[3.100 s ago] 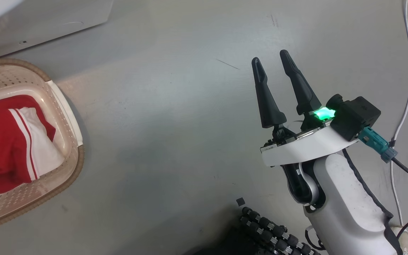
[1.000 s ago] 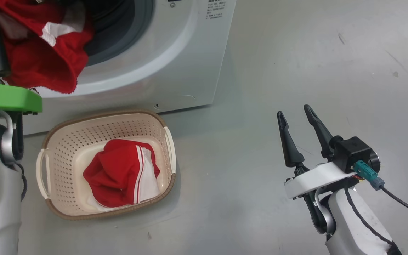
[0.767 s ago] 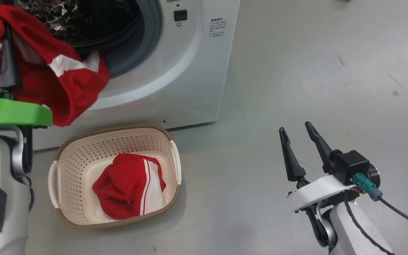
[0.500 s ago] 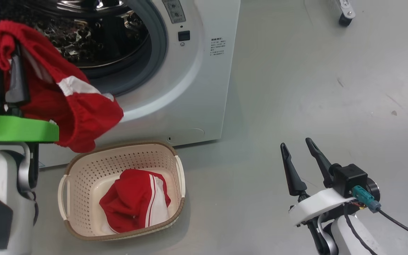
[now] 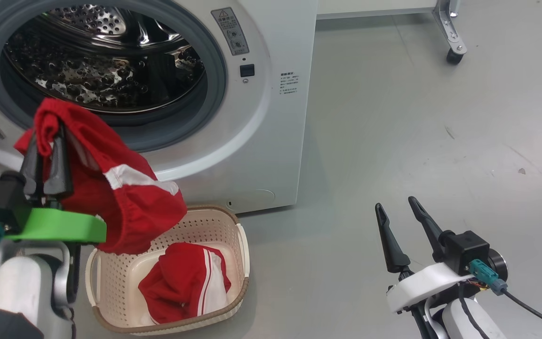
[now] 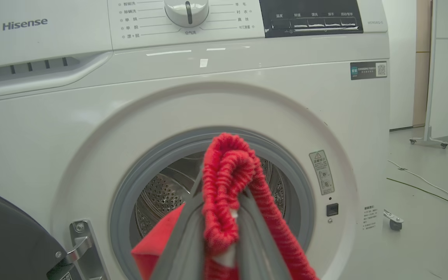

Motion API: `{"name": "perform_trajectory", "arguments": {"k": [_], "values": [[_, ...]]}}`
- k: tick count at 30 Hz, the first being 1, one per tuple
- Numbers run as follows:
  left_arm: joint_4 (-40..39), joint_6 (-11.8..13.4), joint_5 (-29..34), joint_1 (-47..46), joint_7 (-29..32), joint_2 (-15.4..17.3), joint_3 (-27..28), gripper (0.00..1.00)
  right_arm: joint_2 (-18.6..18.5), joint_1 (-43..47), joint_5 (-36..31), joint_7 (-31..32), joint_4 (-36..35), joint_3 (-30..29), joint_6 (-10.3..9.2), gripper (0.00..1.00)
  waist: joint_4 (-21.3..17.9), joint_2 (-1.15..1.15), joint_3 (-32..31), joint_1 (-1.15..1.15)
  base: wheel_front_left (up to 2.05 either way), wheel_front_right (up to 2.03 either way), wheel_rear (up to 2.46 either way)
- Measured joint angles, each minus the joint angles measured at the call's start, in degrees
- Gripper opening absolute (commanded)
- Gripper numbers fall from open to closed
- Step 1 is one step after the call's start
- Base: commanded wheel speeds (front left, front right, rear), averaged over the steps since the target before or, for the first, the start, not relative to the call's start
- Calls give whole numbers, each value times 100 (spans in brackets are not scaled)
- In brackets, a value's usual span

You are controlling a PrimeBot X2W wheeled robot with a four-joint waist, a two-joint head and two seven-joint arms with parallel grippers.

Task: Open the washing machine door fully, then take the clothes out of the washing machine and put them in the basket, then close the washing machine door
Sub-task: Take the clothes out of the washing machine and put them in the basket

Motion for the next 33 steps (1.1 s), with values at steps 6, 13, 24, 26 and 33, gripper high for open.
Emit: {"name": "perform_trajectory", "arguments": {"k": [6,13,24,26,33], "values": [[-75,44,-96,463,201,-123,-75,0,1,4,-12,0,-108,-9,22,100,-16,0,107,0,0,0,0],[145,93,-149,1002,279,-258,-185,0,2,-25,-11,0,-313,0,25,100,-86,0,453,0,0,0,0],[875,90,-196,1056,192,-277,-168,0,3,-336,99,0,-611,114,24,100,-290,0,1178,0,0,0,0],[996,86,-196,934,172,-256,-136,0,3,-395,104,0,-653,146,23,100,-337,0,1330,0,0,0,0],[1557,85,-197,428,145,-129,26,0,3,-626,147,0,-797,203,18,100,-502,0,1880,0,0,0,0]]}}
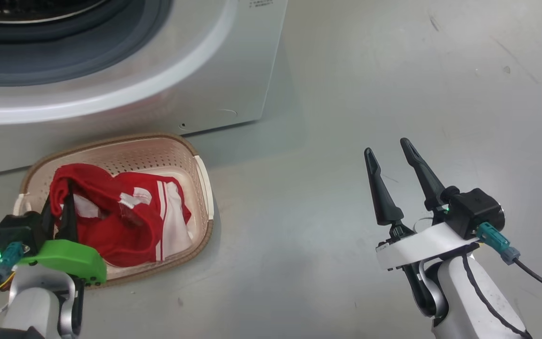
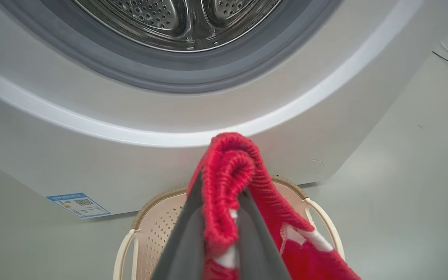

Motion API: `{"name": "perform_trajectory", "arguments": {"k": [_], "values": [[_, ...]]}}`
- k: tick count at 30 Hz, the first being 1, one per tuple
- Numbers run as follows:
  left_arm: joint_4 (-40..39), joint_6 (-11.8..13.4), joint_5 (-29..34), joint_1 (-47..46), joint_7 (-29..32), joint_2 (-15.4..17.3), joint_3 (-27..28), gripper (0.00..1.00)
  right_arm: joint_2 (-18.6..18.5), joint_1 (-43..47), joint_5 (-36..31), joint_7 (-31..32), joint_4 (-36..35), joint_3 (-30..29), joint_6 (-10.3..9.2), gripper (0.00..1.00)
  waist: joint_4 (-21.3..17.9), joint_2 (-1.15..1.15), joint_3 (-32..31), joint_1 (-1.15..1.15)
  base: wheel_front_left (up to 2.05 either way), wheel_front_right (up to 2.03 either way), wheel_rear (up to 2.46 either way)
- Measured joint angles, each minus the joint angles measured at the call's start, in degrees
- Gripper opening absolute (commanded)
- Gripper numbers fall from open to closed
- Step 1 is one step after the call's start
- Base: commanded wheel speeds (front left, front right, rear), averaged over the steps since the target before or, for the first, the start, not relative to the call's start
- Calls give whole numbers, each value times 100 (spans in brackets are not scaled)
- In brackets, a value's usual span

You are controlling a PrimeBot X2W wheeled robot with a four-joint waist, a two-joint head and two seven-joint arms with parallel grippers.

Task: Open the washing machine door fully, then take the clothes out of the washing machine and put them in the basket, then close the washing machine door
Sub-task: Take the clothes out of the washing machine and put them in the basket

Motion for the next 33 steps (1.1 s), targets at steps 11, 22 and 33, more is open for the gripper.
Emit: {"name": "perform_trajectory", "arguments": {"k": [11,22,33], "values": [[869,2,-157,-688,20,122,227,0,1,-419,53,0,-233,85,-4,100,-215,0,907,0,0,0,0],[1839,-35,-256,-1279,133,156,270,0,0,-915,111,0,-321,220,-45,100,-338,0,1723,1,0,0,0],[2614,-101,-288,-1539,86,196,280,0,0,-1053,160,0,-265,307,-53,100,-396,0,1924,1,0,0,0]]}}
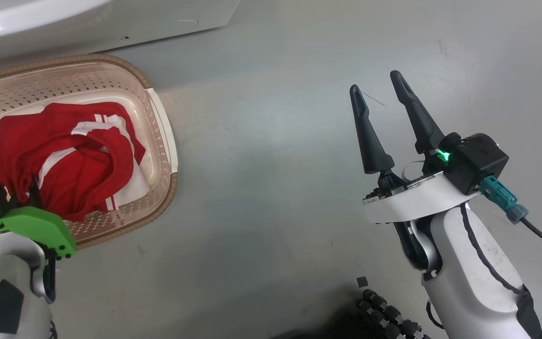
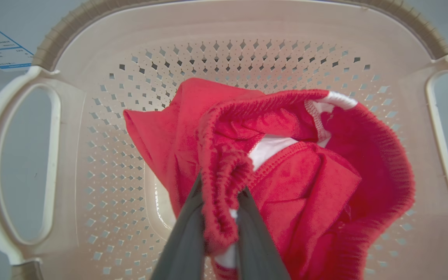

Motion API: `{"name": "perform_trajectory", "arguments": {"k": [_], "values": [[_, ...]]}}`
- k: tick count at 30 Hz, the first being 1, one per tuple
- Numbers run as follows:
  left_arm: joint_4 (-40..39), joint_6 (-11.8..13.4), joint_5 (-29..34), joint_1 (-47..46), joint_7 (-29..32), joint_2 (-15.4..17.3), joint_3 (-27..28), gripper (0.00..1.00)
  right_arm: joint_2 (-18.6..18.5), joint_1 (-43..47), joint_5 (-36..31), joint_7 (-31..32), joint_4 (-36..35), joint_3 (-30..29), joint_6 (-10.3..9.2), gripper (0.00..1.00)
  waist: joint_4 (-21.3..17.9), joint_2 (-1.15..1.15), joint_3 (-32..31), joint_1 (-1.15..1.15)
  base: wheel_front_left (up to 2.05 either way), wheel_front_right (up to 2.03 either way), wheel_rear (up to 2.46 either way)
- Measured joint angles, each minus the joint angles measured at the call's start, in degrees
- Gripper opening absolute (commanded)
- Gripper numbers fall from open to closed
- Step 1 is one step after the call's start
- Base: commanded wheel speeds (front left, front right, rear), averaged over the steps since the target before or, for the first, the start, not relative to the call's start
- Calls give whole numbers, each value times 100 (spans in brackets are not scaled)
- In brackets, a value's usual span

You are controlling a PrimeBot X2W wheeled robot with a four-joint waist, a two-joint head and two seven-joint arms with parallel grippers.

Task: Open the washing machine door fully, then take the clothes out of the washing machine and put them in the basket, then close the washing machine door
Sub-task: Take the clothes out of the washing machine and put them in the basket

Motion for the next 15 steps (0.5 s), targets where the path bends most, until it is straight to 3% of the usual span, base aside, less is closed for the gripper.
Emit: {"name": "perform_trajectory", "arguments": {"k": [7,8,9,11,12,13,15], "values": [[360,-130,-4,-159,-93,-9,-57,0,1,-47,4,0,65,14,-3,100,27,0,-41,0,0,0,0],[437,-176,-12,-188,-34,-29,-66,9,0,-49,7,0,81,11,-5,100,33,0,-60,0,0,0,0],[483,-192,-40,-197,-44,-69,-60,28,-1,-49,7,-1,104,10,-5,100,40,0,-81,0,0,0,0],[589,-203,-51,-237,-54,-126,-65,49,-1,-49,8,0,125,11,-8,100,56,0,-131,0,0,0,0],[617,-230,-69,-252,-64,-141,-62,79,-1,-49,9,0,135,11,-8,100,64,0,-158,0,0,0,0],[644,-243,-71,-269,-109,-148,-62,98,-1,-49,9,0,148,9,-9,100,73,0,-189,0,0,0,0],[689,-244,-71,-297,-112,-155,-62,100,-1,-49,9,0,160,2,-9,100,83,0,-221,0,0,0,0]]}}
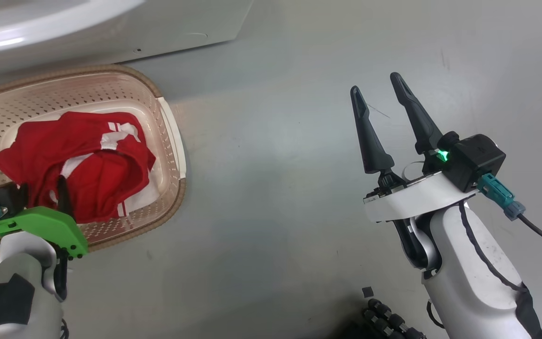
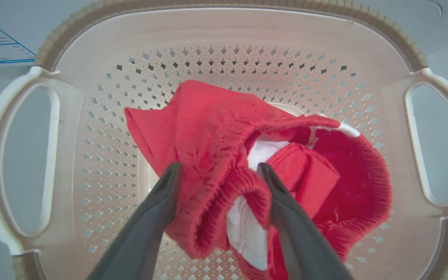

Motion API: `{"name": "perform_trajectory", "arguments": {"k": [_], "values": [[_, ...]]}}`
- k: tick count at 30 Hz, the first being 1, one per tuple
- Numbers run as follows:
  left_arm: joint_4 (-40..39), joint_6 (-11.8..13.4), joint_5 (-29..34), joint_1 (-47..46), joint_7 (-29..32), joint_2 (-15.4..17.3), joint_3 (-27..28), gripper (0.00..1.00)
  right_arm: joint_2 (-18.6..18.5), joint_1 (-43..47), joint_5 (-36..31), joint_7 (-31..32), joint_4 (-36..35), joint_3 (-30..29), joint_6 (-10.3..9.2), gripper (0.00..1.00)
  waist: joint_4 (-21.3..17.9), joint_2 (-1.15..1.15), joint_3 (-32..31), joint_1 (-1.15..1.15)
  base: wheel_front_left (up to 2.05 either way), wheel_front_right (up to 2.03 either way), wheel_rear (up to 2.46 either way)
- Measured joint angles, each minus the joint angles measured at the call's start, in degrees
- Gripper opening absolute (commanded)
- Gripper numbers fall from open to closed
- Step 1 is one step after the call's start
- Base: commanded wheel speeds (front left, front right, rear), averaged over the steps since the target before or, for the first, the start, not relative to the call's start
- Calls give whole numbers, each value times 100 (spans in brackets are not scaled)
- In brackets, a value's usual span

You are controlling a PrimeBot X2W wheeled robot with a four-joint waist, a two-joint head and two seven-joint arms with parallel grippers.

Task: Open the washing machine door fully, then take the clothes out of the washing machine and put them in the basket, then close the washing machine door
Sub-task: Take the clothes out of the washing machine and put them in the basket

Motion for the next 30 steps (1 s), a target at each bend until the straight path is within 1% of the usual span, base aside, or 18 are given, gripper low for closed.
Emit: {"name": "perform_trajectory", "arguments": {"k": [5,11,17,20,24,30], "values": [[152,-21,-145,-64,-136,-114,56,100,-1,1,57,0,89,-34,0,100,61,0,-183,0,0,0,0],[232,-109,-130,-65,-319,-196,0,100,-2,4,56,-1,197,-102,0,100,152,0,-454,0,0,0,0],[166,-180,-43,-65,-453,-357,-129,100,-3,97,-31,0,372,-290,-1,100,289,0,-783,0,0,0,0],[36,-252,60,-64,-497,-437,-215,100,-3,236,-133,0,499,-438,-42,100,414,0,-1023,0,0,0,0],[-174,-305,110,-58,-504,-526,-286,100,-3,374,-182,0,568,-559,-41,100,560,0,-1271,0,0,0,0],[-682,-350,232,-1,-504,-561,-364,100,-10,567,-230,0,699,-684,-35,100,802,0,-1661,0,0,0,0]]}}
